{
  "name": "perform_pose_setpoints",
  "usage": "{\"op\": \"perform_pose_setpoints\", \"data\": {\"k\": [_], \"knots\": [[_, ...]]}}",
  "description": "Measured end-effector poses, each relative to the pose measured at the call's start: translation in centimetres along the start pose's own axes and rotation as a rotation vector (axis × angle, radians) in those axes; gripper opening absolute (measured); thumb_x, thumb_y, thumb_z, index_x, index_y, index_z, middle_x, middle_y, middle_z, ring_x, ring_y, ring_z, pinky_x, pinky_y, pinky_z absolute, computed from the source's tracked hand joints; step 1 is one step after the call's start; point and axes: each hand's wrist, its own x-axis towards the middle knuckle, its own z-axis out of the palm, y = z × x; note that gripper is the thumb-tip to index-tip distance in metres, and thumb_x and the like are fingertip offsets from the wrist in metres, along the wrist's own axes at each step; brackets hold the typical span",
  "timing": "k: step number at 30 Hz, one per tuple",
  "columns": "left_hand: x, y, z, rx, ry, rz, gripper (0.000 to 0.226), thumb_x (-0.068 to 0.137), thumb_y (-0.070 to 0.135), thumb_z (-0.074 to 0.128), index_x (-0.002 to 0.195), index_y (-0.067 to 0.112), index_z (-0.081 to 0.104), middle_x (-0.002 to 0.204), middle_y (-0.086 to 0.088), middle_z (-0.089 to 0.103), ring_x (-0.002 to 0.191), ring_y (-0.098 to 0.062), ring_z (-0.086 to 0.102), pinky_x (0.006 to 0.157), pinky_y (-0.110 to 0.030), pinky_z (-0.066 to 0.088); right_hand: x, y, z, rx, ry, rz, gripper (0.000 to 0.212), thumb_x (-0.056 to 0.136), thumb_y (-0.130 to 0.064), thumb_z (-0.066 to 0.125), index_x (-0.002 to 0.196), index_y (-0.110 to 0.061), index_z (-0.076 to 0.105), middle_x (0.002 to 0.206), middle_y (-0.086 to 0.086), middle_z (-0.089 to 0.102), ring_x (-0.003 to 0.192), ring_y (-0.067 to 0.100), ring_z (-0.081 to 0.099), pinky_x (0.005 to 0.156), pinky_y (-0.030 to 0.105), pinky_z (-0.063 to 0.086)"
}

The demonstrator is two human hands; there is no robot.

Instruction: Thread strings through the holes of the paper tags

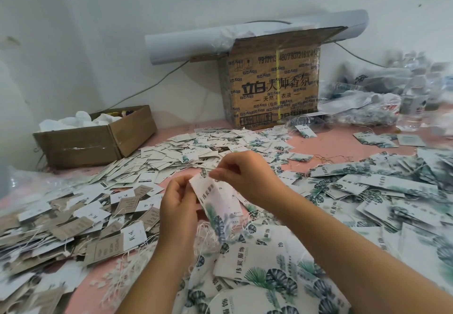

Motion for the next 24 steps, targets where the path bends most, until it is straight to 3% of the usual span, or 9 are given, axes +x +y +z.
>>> {"op": "perform_pose_setpoints", "data": {"k": [3,8,14,17,24], "knots": [[0.5,0.3,-0.4,-0.097,0.06,-0.075,0.016,0.098,0.022,0.047,0.087,0.018,0.058,0.071,0.001,0.067,0.063,-0.013,0.062,0.053,-0.029,0.046,0.3,0.8,-0.8,0.086,-0.041,0.1,0.019,0.088,-0.028,0.06,0.072,-0.019,0.062,0.05,-0.01,0.046,0.035,-0.002,0.037,0.038,0.008,0.028],[0.8,0.9,-0.7,-0.322,0.096,-0.159,0.017,0.097,0.014,0.047,0.084,0.016,0.058,0.06,0.006,0.065,0.052,-0.005,0.057,0.052,-0.024,0.045,0.7,2.3,-2.1,0.14,-0.06,0.217,0.02,0.089,-0.024,0.059,0.069,-0.021,0.062,0.047,-0.007,0.049,0.034,0.001,0.03,0.037,0.013,0.029],[1.0,1.2,-1.0,-0.591,0.093,-0.242,0.009,0.095,0.01,0.048,0.089,0.009,0.055,0.08,-0.008,0.067,0.053,-0.007,0.055,0.043,-0.016,0.045,0.9,3.8,-2.9,0.167,-0.053,0.328,0.023,0.087,-0.024,0.062,0.065,-0.017,0.062,0.04,-0.01,0.042,0.034,0.004,0.028,0.037,0.015,0.028],[1.1,1.3,-1.4,-0.674,0.088,-0.259,0.012,0.095,0.01,0.048,0.086,0.008,0.054,0.085,-0.01,0.07,0.057,-0.008,0.053,0.045,-0.016,0.046,1.0,4.1,-3.4,0.207,-0.061,0.367,0.023,0.088,-0.017,0.062,0.065,-0.017,0.062,0.045,-0.011,0.052,0.036,0.004,0.036,0.037,0.016,0.033],[1.1,1.2,-1.4,-0.636,0.102,-0.263,0.01,0.094,0.01,0.049,0.088,0.008,0.057,0.07,-0.003,0.058,0.053,-0.007,0.054,0.047,-0.015,0.048,0.8,4.3,-4.1,0.297,-0.049,0.324,0.017,0.086,-0.002,0.061,0.072,-0.012,0.065,0.057,-0.002,0.066,0.042,0.004,0.051,0.042,0.016,0.043]]}}
